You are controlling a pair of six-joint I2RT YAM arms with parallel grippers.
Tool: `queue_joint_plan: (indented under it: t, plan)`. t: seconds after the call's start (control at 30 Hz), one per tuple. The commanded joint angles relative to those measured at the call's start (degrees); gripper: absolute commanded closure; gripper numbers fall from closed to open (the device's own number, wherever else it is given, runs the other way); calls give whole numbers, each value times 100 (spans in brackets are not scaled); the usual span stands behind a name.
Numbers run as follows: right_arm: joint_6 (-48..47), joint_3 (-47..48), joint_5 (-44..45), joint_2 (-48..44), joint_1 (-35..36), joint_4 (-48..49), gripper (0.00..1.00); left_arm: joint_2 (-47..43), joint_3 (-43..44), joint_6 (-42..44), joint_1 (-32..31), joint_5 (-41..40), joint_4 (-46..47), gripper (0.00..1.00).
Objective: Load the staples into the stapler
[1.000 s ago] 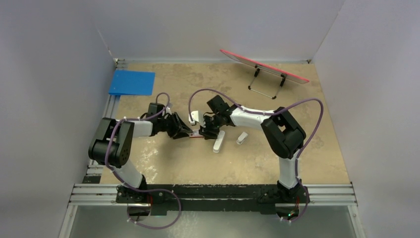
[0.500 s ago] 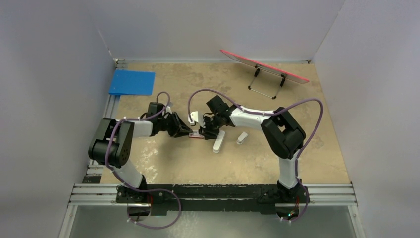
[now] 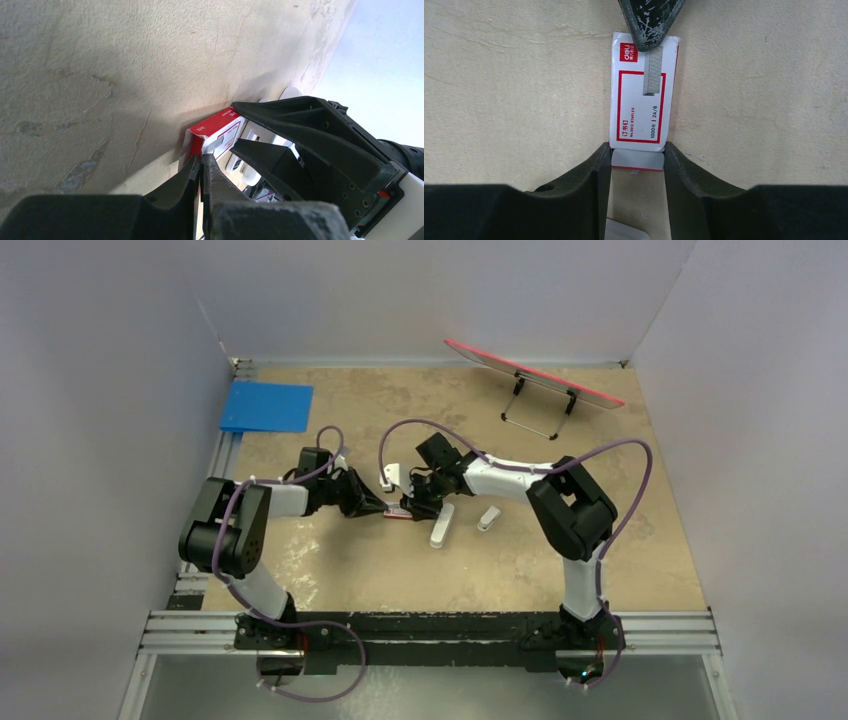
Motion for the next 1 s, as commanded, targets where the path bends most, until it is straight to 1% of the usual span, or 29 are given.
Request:
queue_joint_plan:
  t: [0.0, 0.13, 0.33, 0.47, 0.57, 0.63, 0.73, 0.77, 0.83, 0.87, 0.9, 0.97]
  plan:
    - [-57, 7, 218, 149, 37, -290, 60, 22, 26, 146, 66, -4, 166, 100]
    - [-89, -9, 271, 112, 33, -285, 60, 20, -54, 354, 74, -2, 401, 100]
    - [-244, -40, 349, 85, 32, -423, 63, -196, -164, 669, 141, -259, 595, 100]
    - [-256, -78, 492, 71, 31, -353, 66, -262, -331, 631, 305, -61, 1058, 100]
    - [-247, -74, 515, 58, 37, -352, 68, -326, -393, 645, 373, -107, 1125, 100]
    - [-242, -71, 517, 38, 30, -352, 68, -410, -467, 617, 407, -98, 1228, 100]
    - [-227, -47, 493, 36, 32, -350, 67, -351, -468, 608, 404, 145, 1341, 100]
    - [-219, -37, 505, 47, 30, -350, 66, -313, -474, 606, 400, 232, 1385, 97]
    - [-203, -12, 499, 69, 36, -359, 63, -245, -508, 529, 379, 360, 1502, 84]
    - [-195, -3, 517, 83, 31, -347, 63, -191, -500, 512, 359, 406, 1529, 80]
    - [-184, 6, 523, 95, 30, -342, 62, -128, -471, 508, 339, 449, 1522, 77]
    - [-153, 23, 525, 118, 32, -345, 61, 26, -406, 510, 297, 540, 1475, 76]
